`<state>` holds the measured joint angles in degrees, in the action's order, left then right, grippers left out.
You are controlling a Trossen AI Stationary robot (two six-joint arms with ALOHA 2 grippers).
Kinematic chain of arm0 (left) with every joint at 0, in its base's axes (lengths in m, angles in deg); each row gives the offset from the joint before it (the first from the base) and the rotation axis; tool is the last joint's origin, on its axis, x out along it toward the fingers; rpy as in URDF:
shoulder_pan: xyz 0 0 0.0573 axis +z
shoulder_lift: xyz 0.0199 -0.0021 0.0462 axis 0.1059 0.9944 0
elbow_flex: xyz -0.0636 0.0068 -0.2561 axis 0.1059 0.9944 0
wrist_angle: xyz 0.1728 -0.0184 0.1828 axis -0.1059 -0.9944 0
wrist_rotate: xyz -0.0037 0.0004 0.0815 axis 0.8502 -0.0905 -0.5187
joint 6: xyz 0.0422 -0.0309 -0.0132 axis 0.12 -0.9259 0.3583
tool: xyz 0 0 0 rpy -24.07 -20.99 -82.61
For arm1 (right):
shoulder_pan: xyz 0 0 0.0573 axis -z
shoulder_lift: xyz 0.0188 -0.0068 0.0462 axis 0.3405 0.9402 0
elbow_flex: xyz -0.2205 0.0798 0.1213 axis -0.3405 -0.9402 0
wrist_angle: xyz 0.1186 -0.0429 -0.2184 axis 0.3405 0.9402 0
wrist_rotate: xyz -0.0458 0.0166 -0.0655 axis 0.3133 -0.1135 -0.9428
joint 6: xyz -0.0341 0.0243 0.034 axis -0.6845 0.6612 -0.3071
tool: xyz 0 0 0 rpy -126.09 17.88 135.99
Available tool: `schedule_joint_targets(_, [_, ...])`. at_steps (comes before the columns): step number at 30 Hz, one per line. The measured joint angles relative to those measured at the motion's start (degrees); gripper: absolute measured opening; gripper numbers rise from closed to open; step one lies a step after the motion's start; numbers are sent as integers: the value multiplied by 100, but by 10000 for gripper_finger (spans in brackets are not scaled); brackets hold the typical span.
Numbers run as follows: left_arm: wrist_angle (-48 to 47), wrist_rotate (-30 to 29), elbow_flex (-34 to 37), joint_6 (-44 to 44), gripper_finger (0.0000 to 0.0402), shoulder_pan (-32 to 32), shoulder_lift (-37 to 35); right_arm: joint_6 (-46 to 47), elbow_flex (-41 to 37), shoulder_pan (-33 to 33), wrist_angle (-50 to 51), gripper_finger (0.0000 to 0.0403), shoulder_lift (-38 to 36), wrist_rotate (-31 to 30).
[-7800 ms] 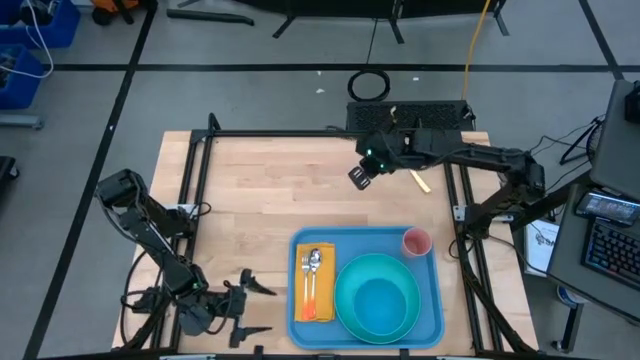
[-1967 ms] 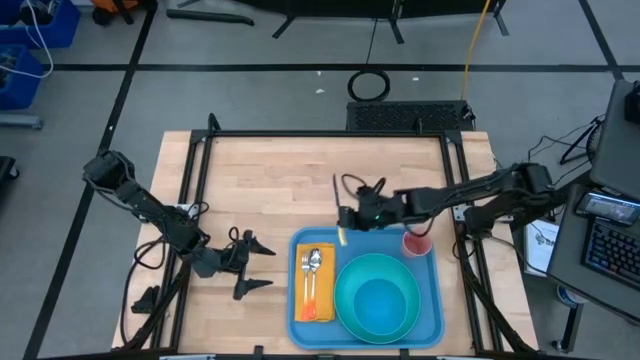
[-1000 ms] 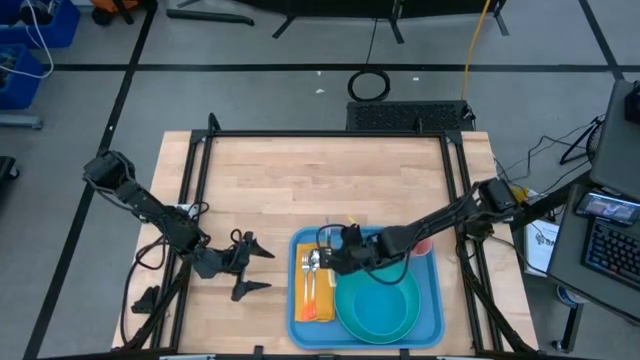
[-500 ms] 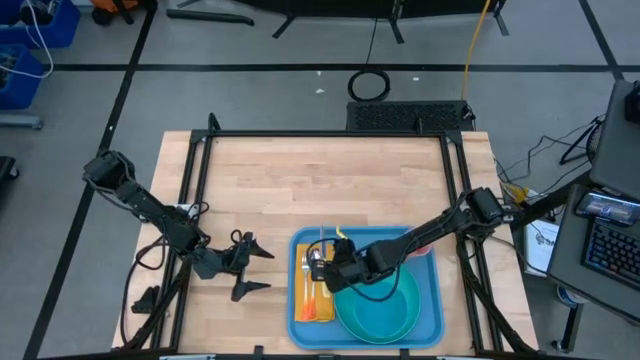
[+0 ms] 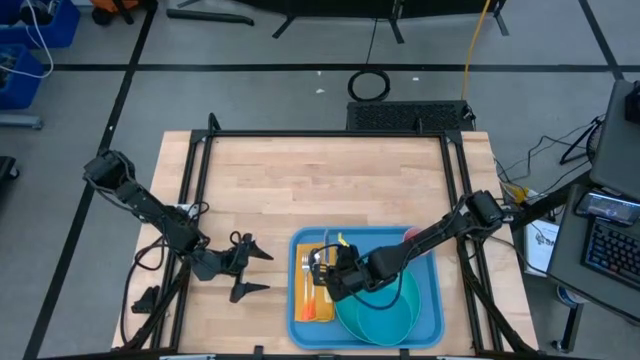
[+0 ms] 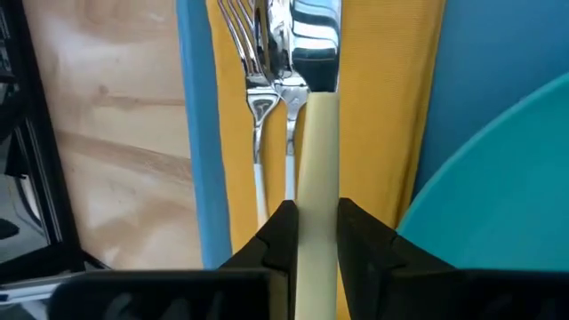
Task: Set up tray
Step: Put the yellow knife on the orange napkin to the right of the orange spoon
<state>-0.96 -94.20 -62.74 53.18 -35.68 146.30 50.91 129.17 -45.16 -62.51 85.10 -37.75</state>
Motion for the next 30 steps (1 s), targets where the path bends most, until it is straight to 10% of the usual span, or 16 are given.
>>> schedule_joint_targets(30, [-107, -52, 0, 39, 397, -2, 11, -259, 649, 324, 1685, 41, 155, 944])
